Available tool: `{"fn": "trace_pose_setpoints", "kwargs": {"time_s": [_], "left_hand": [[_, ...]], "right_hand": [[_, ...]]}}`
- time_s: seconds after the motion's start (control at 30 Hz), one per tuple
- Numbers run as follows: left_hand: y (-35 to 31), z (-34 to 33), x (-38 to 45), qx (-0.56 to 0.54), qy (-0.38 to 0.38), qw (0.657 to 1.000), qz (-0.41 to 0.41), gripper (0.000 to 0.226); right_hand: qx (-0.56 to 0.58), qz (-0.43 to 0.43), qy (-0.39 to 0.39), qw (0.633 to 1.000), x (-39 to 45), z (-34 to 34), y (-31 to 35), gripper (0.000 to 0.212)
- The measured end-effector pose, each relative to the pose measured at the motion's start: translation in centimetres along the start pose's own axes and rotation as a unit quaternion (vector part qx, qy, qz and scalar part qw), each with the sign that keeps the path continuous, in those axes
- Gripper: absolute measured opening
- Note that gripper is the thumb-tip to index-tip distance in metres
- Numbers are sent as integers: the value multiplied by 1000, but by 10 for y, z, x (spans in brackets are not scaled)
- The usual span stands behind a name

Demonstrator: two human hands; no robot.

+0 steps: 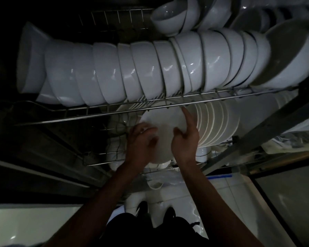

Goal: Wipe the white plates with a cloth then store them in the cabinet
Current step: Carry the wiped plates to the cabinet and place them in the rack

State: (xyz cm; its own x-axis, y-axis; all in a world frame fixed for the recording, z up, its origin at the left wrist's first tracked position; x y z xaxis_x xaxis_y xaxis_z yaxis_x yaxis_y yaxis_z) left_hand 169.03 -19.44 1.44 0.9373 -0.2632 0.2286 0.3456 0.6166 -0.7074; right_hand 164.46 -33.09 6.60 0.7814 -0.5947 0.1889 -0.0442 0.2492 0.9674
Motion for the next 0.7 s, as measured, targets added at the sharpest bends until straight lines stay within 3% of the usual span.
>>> {"fn": "trace_pose_setpoints", "kwargs": {"time_s": [0.3, 0.47, 0.7], "left_hand": [[-11, -13, -17, -55, 121, 985, 107, 61], [-7, -13, -12, -124, 156, 973, 113, 64], [5, -10, -9, -126, 162, 972, 112, 62]], "right_hand": [[-11, 22, -2, 1000, 6, -10, -1, 73], [-31, 34, -5, 999, 8, -17, 3, 68], [-39, 44, 15, 998, 4, -22, 3, 68]]}}
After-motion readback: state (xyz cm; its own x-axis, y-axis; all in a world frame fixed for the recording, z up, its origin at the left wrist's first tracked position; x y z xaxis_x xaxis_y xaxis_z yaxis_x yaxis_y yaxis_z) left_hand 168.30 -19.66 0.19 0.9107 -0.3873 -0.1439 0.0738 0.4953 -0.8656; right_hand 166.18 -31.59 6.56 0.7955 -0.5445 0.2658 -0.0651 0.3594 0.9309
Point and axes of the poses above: each hand's wrist, its own x-axis towards the middle knuckle, its own z-axis out of the back of the hand, y = z × x, the point moved 1 cm from there along x, towards the middle knuckle, and after that the axes turned 2 degrees about z, right-handed, at the moved point
